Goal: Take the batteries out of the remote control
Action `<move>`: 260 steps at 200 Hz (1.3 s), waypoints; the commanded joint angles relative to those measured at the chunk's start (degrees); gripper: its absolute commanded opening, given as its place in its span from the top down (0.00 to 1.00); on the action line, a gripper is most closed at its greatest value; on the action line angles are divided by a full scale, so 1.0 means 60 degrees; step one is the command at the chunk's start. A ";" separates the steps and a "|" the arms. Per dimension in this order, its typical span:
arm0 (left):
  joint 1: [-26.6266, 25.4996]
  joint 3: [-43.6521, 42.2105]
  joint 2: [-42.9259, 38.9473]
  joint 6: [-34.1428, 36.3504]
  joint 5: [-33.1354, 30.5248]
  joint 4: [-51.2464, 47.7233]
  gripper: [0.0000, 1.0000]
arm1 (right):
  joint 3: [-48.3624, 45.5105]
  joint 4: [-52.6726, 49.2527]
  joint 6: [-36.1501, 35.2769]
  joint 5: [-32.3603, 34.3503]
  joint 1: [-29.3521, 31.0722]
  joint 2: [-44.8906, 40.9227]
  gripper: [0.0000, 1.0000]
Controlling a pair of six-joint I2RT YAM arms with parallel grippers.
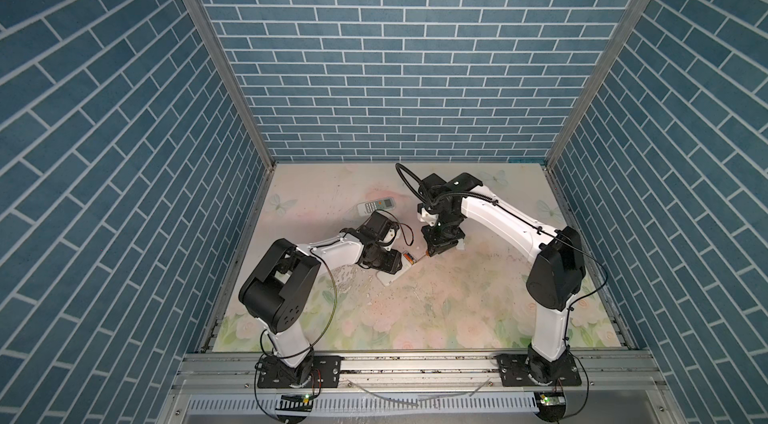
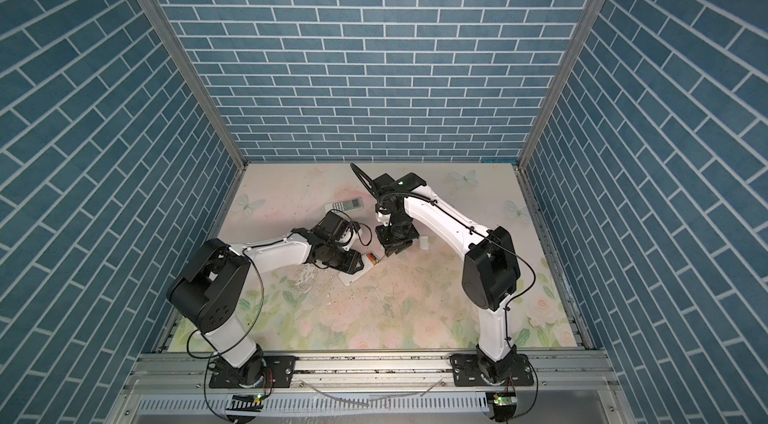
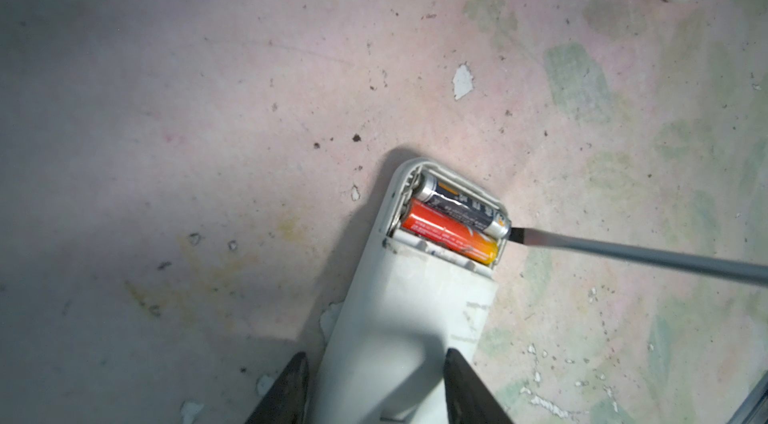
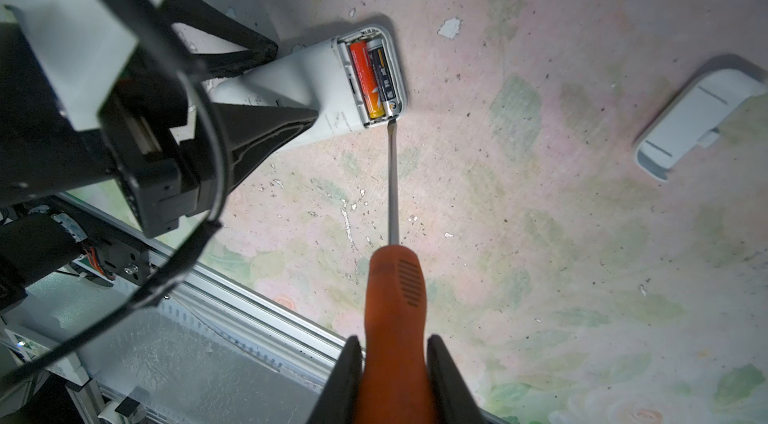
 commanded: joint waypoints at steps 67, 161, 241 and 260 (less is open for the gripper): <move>0.0011 -0.0119 0.0353 0.0085 -0.0039 -0.0346 0.47 | -0.0262 0.0538 0.0010 0.0031 0.0029 -0.0134 1.00; 0.0013 -0.0116 0.0327 0.0058 0.0040 -0.0325 0.47 | -0.0250 0.0505 0.0010 -0.0007 0.0029 -0.0307 1.00; -0.0002 -0.0010 -0.0698 -0.0300 0.0046 -0.1045 0.26 | -0.0416 0.0196 0.0130 0.0499 0.0015 -0.0847 1.00; -0.0238 -0.0182 -0.1004 -0.0477 -0.0052 -0.1161 0.23 | -0.0562 0.0349 0.0124 0.0495 0.0008 -0.0976 1.00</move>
